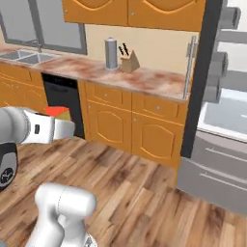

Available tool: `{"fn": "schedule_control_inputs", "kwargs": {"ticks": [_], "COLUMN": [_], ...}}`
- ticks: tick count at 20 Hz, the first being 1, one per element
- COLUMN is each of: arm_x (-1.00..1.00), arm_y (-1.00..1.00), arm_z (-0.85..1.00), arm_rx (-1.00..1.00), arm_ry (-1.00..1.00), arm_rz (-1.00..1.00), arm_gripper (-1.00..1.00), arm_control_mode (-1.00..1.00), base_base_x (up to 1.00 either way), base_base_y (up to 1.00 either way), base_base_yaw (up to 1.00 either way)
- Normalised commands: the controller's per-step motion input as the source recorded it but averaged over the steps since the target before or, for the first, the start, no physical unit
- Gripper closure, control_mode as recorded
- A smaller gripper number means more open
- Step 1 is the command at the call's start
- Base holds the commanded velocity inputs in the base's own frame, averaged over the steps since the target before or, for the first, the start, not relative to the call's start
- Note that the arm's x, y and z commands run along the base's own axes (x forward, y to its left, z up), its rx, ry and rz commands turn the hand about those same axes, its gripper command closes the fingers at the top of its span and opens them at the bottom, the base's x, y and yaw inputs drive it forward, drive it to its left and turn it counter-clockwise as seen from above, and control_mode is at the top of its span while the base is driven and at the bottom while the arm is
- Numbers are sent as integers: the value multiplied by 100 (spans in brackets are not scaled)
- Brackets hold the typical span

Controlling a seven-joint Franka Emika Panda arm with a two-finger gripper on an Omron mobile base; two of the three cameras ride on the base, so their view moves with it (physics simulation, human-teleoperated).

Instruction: Pick the cheese from the fridge and the cheese grater from the cabinet and place them next to the salad bowl.

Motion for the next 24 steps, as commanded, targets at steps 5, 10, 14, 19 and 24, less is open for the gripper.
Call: {"fn": "schedule_control_inputs", "kwargs": {"ticks": [5, 10, 14, 19, 24], "arm_x": [0, 0, 0, 0, 0], "arm_y": [0, 0, 0, 0, 0], "arm_z": [0, 0, 0, 0, 0], "arm_rx": [0, 0, 0, 0, 0], "arm_ry": [0, 0, 0, 0, 0], "arm_rz": [0, 0, 0, 0, 0], "arm_gripper": [100, 100, 100, 100, 100], "arm_control_mode": [100, 100, 100, 100, 100], "base_base_x": [-1, 27, 100, 100, 76], "base_base_y": [30, 6, 73, 38, -100], "base_base_yaw": [100, 81, 0, -16, -19]}}
